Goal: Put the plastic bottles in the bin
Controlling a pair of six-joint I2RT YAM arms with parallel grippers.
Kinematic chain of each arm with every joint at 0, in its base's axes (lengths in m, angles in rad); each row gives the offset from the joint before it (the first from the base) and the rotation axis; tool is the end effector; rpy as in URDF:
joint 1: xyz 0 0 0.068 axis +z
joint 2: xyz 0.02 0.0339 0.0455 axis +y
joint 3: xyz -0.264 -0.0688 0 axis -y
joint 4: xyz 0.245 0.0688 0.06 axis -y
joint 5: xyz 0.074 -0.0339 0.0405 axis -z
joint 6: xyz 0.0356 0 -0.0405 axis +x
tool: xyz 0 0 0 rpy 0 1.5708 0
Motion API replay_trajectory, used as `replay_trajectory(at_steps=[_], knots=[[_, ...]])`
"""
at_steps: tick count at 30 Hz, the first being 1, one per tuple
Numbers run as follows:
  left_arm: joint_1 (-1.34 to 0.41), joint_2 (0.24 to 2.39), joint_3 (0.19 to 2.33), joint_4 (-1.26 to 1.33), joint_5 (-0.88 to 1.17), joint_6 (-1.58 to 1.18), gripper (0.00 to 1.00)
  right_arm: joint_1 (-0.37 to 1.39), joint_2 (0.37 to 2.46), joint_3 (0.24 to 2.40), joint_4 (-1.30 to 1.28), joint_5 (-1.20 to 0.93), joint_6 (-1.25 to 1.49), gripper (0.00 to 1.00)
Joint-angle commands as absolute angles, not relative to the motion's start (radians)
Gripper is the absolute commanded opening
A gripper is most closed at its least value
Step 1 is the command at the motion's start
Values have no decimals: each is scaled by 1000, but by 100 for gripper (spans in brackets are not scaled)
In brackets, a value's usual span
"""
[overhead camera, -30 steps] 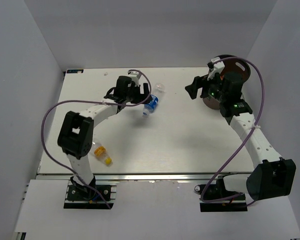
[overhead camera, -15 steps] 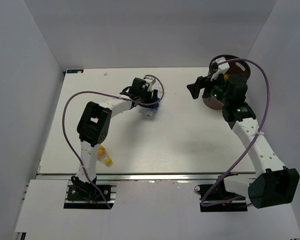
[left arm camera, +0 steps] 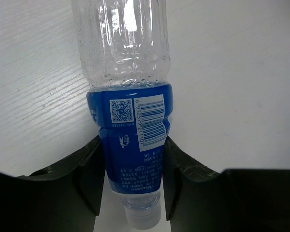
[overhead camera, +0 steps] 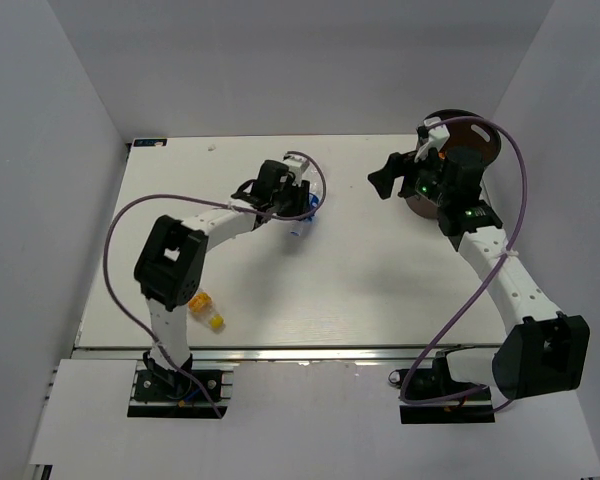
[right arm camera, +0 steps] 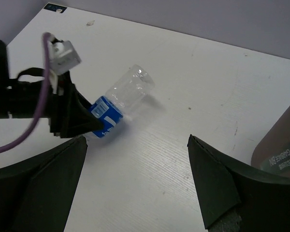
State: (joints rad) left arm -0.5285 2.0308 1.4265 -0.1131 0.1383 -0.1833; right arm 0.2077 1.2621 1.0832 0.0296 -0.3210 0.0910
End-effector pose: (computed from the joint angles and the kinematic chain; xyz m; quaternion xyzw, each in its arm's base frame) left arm 0.3906 -0.2338 0.1884 0.1841 0.8898 -0.2028 0.3651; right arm 0.2894 0.0725 0.3644 -0.1477 0.7408 0.2156 0.6188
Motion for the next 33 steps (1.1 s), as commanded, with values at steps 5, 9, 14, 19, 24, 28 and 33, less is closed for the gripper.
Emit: replay_trajectory(at_steps=[5,9,14,19,24,28,33], knots=[[-543,1646,1191,199,297,-224,35,207,1281,1089,187,-538,219,89],[-546,1560,1089,274,460,-268,35,210,1244,1013,357,-676,275,89],[-558,1497,1023,405,597,-339,34,215,1235,1014,354,-727,267,89],[-595,1459,980,479,647,-345,34,230,1282,1055,319,-787,259,89],[-621,1467,994,460,672,-324,30,265,1310,1080,308,-841,249,89],[-632,1434,977,477,666,-316,30,268,1324,1091,285,-808,248,89],[-641,1390,957,494,643,-304,29,268,1344,1100,285,-792,282,89]])
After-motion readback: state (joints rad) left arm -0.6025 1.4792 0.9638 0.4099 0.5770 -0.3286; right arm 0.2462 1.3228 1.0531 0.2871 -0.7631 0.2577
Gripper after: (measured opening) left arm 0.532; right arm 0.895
